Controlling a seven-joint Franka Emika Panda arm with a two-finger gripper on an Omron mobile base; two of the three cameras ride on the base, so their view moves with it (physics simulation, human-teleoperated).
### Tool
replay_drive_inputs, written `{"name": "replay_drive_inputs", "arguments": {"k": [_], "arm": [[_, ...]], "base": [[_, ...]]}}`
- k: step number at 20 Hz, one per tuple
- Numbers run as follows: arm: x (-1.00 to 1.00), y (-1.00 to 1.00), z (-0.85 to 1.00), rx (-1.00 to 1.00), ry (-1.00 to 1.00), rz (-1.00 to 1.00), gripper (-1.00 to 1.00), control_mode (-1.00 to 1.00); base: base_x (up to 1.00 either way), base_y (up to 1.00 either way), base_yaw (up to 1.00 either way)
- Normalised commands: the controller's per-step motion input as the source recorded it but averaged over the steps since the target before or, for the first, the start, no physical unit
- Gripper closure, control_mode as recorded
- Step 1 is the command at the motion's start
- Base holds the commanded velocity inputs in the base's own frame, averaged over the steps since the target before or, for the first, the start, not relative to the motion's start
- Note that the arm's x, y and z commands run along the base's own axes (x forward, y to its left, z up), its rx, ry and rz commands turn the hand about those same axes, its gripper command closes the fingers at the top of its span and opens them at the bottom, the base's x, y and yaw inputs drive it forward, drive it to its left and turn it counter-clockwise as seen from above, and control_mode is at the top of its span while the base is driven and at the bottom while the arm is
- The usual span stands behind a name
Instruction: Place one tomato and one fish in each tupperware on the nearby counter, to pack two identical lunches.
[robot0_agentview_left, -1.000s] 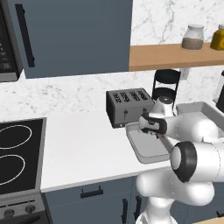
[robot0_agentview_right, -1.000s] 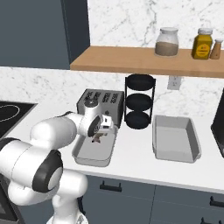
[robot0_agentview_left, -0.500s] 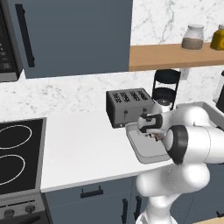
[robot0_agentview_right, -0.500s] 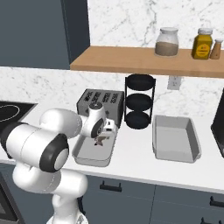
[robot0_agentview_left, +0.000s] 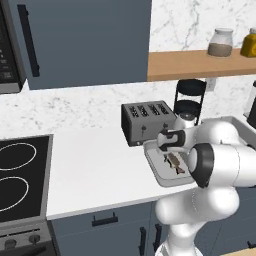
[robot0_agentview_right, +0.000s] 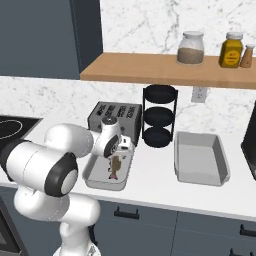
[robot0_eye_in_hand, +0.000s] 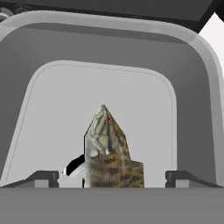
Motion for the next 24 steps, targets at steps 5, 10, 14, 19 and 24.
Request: {"name": "replay_drive_inputs", "arguments": {"k": [5,10,14,19,24], "arm": [[-0.44,0.14,0.46,0.0,-0.03,0.0,-1.0,-1.0],[-0.81,0.57,0.83,0.0,-0.02,0.0,-1.0,-1.0],[-0.97,0.54,1.0,0.0,0.0,0.0,-1.0,-1.0],[-1.0,0.23,0.8,0.02,0.0,-0.1,-1.0,-1.0],[-0.79,0.06,0.06,0.02,-0.14,-0.09,-1.0,-1.0]], "base": [[0.0,0.0,0.0],[0.0,0.0,0.0],[0.0,0.0,0.0],[0.0,0.0,0.0],[0.0,0.0,0.0]]}}
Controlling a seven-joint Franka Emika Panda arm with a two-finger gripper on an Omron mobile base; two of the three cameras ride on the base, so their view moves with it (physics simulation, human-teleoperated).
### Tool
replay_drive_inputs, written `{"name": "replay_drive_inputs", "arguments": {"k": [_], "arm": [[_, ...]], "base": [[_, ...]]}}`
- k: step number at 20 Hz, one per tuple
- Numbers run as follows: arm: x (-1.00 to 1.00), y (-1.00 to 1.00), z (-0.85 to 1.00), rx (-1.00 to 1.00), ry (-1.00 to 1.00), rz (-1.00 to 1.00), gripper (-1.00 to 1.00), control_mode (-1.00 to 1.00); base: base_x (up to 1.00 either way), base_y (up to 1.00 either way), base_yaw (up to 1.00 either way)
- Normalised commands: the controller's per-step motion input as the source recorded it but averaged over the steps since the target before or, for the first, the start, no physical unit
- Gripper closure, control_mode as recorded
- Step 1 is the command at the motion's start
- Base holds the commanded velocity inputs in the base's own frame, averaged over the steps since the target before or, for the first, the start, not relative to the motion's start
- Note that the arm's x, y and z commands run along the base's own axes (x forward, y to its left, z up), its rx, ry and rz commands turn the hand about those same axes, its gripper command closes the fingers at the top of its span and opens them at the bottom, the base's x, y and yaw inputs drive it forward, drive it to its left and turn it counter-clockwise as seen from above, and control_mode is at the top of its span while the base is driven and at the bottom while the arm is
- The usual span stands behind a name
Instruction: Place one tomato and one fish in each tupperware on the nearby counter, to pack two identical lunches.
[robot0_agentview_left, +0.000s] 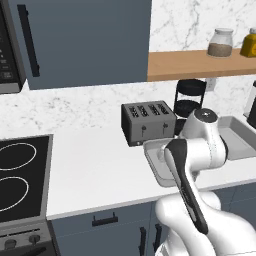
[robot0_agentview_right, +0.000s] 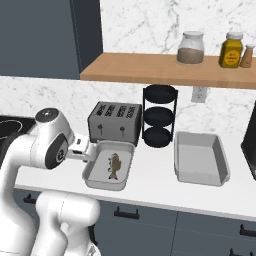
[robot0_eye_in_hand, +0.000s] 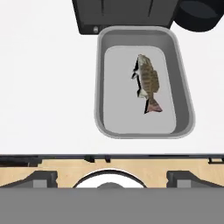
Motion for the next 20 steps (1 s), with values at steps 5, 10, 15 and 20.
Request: {"name": "replay_drive_inputs", "arguments": {"k": [5,10,15,20], "arm": [[-0.07,0.0,0.0,0.0,-0.04,0.0,-1.0,-1.0],[-0.11,0.0,0.0,0.0,0.0,0.0,-1.0,-1.0],[-0.19,-0.02,0.0,0.0,-0.01,0.0,-1.0,1.0],[0.0,0.0,0.0,0.0,0.0,0.0,-1.0,1.0]], "base": [[0.0,0.0,0.0],[0.0,0.0,0.0],[-0.47,-0.21,0.0],[-0.7,-0.71,0.0]]}}
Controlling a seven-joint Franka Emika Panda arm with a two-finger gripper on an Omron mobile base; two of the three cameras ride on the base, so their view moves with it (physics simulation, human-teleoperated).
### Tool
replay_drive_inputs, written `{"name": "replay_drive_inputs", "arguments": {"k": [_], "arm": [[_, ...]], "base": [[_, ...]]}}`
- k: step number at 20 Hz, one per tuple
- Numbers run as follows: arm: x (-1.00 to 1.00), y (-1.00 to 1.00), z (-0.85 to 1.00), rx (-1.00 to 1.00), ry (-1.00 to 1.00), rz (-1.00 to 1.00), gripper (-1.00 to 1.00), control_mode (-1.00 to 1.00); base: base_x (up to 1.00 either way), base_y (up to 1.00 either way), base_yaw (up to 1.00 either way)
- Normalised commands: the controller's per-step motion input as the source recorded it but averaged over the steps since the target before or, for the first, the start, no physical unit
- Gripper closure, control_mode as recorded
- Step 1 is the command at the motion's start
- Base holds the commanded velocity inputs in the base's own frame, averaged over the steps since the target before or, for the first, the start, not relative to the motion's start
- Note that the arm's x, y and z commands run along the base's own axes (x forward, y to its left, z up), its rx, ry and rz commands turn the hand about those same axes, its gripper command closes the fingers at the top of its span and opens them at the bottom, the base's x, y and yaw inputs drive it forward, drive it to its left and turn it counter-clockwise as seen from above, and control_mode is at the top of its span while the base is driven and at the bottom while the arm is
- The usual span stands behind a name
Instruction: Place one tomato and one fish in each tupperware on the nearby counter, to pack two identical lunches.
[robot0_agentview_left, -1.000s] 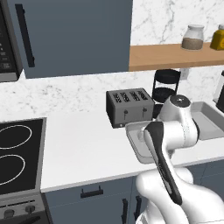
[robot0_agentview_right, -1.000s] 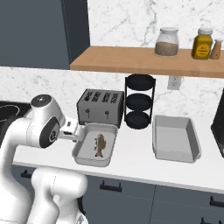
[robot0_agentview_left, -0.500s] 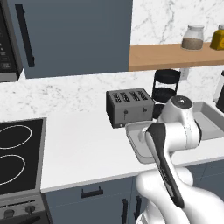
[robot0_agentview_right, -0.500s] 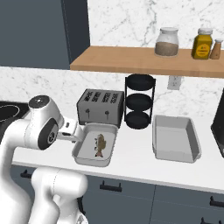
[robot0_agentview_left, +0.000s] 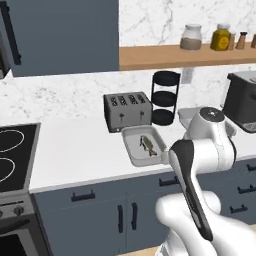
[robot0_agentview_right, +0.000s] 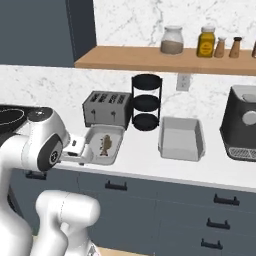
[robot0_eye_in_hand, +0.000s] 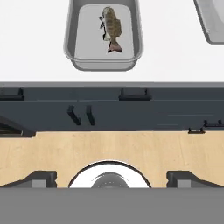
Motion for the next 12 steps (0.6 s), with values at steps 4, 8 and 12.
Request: {"name": "replay_drive_inputs", "arguments": {"k": [4,8,12], "arm": [[0.0,0.0,0.0,0.0,0.0,0.0,-1.0,1.0],[0.0,0.0,0.0,0.0,0.0,0.0,-1.0,1.0],[0.0,0.0,0.0,0.0,0.0,0.0,-1.0,1.0]], "base": [[-0.71,-0.99,0.0],[-0.17,-1.0,0.0],[-0.19,-1.0,0.02]]}}
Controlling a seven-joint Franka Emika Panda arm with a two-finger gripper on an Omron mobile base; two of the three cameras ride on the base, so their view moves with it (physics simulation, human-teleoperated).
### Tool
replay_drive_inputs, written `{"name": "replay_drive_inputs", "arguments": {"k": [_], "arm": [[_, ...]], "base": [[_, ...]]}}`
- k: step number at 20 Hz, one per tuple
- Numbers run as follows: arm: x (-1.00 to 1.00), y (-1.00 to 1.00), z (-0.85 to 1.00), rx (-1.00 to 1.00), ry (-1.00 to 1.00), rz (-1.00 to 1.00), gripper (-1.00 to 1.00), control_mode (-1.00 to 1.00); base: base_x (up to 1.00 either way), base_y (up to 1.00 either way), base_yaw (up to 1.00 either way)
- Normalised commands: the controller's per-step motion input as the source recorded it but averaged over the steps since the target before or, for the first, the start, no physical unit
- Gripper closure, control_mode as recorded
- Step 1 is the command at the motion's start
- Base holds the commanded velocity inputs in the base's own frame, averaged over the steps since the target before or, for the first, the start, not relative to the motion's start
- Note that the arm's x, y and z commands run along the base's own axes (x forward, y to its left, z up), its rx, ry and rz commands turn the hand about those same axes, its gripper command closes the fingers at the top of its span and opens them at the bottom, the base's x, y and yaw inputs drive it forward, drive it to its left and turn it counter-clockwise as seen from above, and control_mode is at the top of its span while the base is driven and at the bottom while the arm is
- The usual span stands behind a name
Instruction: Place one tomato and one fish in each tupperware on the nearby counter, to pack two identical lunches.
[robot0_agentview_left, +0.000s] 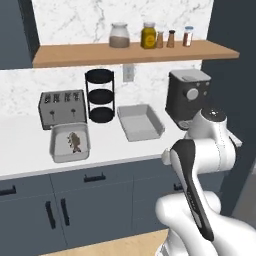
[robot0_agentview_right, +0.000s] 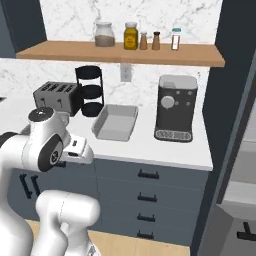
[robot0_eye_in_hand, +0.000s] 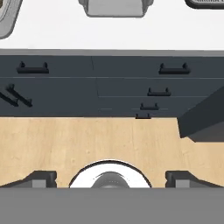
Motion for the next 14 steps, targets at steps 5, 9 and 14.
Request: {"name": "replay_drive_inputs", "arguments": {"k": [5,9,14], "arm": [[0.0,0.0,0.0,0.0,0.0,0.0,-1.0,1.0],[0.0,0.0,0.0,0.0,0.0,0.0,-1.0,1.0],[0.0,0.0,0.0,0.0,0.0,0.0,-1.0,1.0]], "base": [[-0.19,-1.0,0.05],[-0.44,-1.0,0.01],[-0.16,-0.91,-0.03]]}}
